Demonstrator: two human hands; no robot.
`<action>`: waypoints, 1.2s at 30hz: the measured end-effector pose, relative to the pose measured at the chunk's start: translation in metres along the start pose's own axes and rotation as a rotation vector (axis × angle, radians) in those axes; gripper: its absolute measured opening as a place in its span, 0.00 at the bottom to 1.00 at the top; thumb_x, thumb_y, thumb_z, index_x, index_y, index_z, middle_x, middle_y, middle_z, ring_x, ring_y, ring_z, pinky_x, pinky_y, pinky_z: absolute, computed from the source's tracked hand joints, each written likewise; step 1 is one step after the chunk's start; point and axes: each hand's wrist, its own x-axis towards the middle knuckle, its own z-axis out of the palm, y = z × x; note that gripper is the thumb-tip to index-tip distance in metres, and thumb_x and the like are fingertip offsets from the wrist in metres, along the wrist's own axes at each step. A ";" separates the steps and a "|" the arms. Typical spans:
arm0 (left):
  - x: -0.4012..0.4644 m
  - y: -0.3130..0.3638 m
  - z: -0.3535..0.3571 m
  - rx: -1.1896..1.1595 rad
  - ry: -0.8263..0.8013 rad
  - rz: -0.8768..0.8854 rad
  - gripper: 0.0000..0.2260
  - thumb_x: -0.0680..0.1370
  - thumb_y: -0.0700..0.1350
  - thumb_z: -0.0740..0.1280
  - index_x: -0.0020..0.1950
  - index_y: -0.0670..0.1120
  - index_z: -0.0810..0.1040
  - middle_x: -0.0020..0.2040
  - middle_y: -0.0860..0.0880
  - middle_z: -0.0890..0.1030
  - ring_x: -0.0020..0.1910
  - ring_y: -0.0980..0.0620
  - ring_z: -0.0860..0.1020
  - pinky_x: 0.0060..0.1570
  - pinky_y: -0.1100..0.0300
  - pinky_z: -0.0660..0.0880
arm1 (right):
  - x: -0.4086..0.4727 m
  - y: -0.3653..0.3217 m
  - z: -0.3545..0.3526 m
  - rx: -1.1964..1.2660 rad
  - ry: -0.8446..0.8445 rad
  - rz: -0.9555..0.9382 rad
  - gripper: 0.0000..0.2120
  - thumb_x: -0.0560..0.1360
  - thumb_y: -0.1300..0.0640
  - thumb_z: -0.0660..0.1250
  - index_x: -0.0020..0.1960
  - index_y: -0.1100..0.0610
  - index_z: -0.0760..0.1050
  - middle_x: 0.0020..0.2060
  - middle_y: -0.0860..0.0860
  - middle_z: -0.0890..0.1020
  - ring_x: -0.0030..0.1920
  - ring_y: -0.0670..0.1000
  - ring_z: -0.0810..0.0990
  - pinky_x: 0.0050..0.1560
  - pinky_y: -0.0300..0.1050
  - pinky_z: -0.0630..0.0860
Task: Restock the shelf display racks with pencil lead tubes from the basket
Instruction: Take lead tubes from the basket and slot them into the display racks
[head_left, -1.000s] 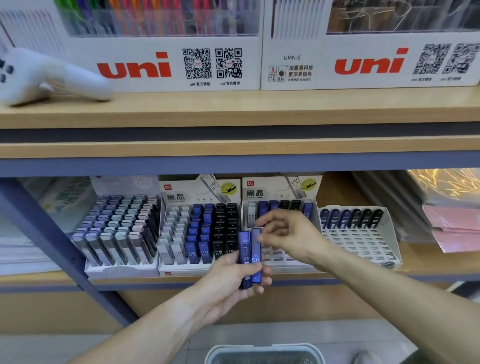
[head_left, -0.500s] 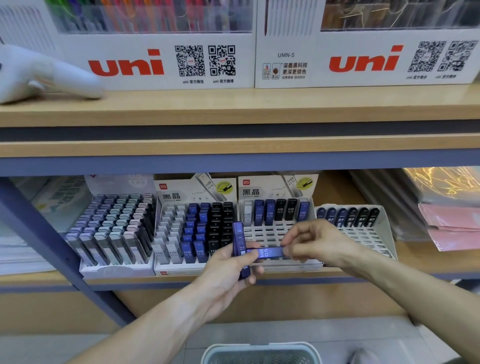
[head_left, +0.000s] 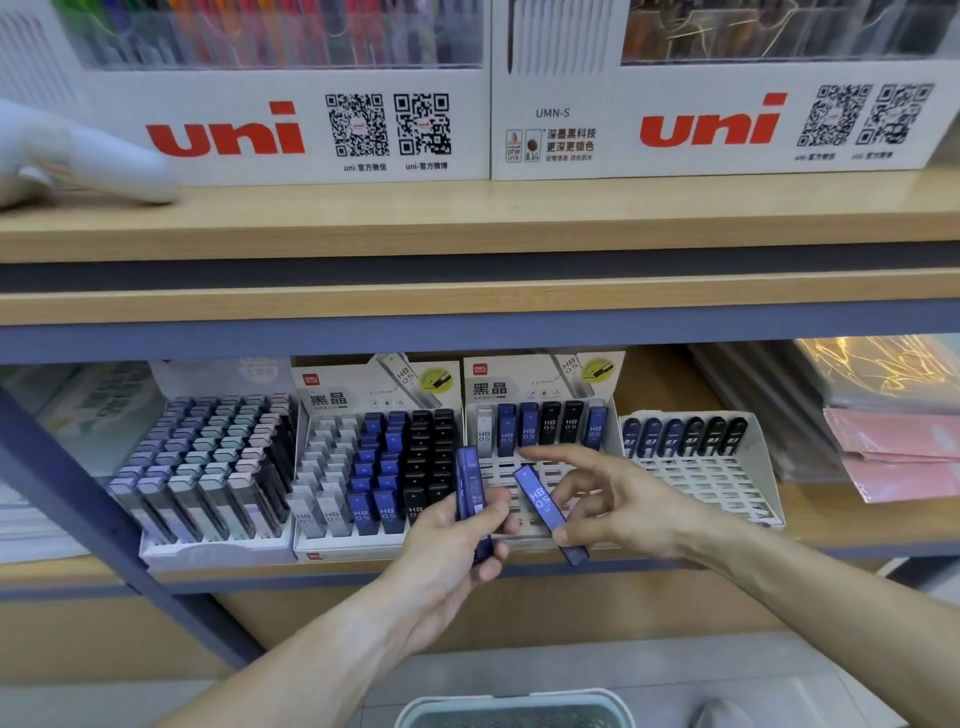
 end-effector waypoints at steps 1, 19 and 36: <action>0.000 0.000 0.000 0.011 -0.010 -0.011 0.11 0.81 0.38 0.67 0.63 0.37 0.78 0.37 0.45 0.79 0.31 0.52 0.72 0.26 0.63 0.64 | 0.001 0.000 -0.001 0.007 0.004 0.014 0.37 0.72 0.70 0.75 0.71 0.40 0.72 0.49 0.56 0.79 0.42 0.54 0.84 0.47 0.47 0.82; -0.003 0.008 0.000 -0.041 -0.179 -0.133 0.15 0.79 0.40 0.58 0.63 0.36 0.75 0.36 0.44 0.73 0.32 0.49 0.70 0.27 0.59 0.63 | 0.041 0.015 -0.001 -0.463 0.656 -0.363 0.15 0.79 0.61 0.69 0.58 0.47 0.69 0.40 0.44 0.80 0.41 0.44 0.80 0.42 0.47 0.78; -0.008 0.006 0.001 -0.035 -0.070 -0.071 0.11 0.83 0.34 0.62 0.64 0.35 0.77 0.52 0.34 0.85 0.47 0.40 0.85 0.40 0.56 0.82 | 0.066 0.020 0.009 -0.638 0.593 -0.405 0.14 0.80 0.62 0.66 0.60 0.48 0.70 0.43 0.44 0.81 0.43 0.48 0.81 0.43 0.51 0.79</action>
